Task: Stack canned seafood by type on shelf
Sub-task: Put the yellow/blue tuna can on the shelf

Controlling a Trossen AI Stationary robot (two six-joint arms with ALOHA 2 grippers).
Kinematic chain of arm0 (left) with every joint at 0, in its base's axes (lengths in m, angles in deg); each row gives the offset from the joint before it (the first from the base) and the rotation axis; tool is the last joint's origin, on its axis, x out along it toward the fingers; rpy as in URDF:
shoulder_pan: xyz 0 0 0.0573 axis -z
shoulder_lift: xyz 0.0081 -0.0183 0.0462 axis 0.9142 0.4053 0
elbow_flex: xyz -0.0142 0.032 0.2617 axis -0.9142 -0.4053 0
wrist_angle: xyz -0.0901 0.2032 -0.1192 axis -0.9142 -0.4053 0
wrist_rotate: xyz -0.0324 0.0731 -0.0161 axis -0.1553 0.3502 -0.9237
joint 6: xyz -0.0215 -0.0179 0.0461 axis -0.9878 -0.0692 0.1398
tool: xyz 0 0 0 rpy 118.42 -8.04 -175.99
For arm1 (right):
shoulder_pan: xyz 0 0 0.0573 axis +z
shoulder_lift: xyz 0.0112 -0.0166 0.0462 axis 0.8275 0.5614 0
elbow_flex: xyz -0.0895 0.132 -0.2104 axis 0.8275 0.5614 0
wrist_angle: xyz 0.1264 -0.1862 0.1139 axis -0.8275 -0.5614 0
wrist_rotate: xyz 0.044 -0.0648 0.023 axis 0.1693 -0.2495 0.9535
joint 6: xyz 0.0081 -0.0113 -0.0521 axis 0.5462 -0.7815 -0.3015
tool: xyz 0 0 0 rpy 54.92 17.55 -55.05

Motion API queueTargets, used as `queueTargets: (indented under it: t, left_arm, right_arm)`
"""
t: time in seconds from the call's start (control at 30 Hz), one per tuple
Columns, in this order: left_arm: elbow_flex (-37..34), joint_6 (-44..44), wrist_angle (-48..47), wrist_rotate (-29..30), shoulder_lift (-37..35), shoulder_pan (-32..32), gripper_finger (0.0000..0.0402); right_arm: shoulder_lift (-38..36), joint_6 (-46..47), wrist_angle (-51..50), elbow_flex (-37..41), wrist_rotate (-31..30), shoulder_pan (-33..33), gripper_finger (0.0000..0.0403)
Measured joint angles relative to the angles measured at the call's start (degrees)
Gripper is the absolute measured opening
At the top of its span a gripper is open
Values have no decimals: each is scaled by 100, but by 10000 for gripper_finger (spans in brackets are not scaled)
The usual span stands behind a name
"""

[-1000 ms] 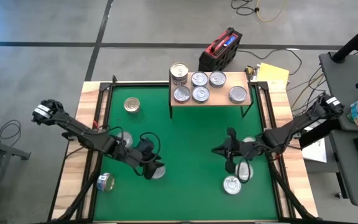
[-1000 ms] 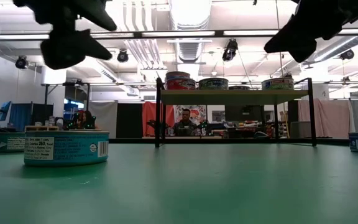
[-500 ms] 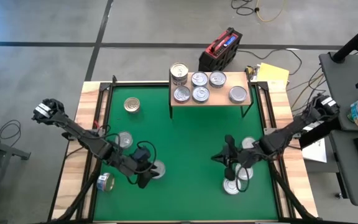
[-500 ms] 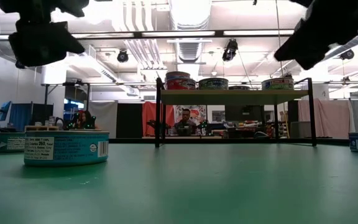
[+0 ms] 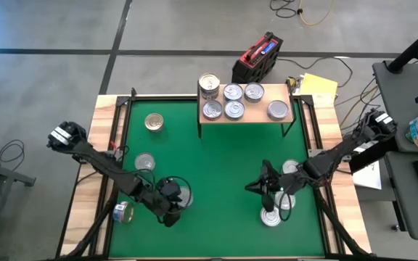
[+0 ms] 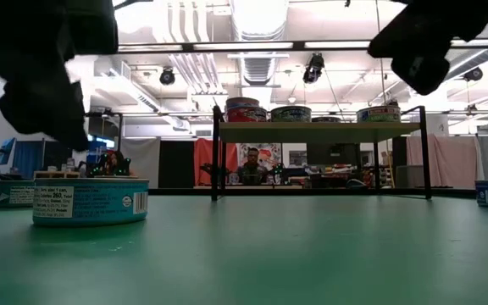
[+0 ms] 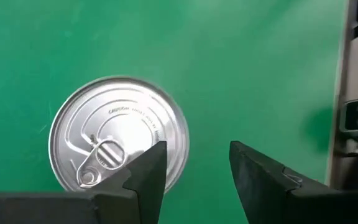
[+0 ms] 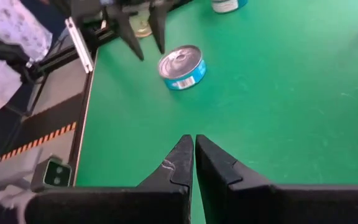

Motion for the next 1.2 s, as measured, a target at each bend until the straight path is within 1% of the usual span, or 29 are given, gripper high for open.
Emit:
queueTargets:
  t: [0.13,0.3,0.6,0.67,0.87,1.13,1.2]
  left_arm:
    - [0,17,-100,35,194,-2,134]
    - [4,-107,-381,98,258,-7,91]
    - [7,-244,-405,97,256,-7,8]
    - [7,-258,-409,96,256,-7,2]
    - [9,-304,-668,113,269,-7,1]
    - [9,-207,-786,225,347,-4,1]
    - [23,-97,-772,259,406,-3,1]
  right_arm:
    - [80,28,-6,-6,1,-242,9]
    - [198,72,10,-6,59,-460,9]
    - [200,50,6,-6,48,-475,9]
    - [200,1,-2,-6,48,-477,9]
    - [211,35,-124,-6,49,-477,9]
    - [-34,352,-925,-4,47,-477,9]
    - [-76,371,-975,-4,33,-477,9]
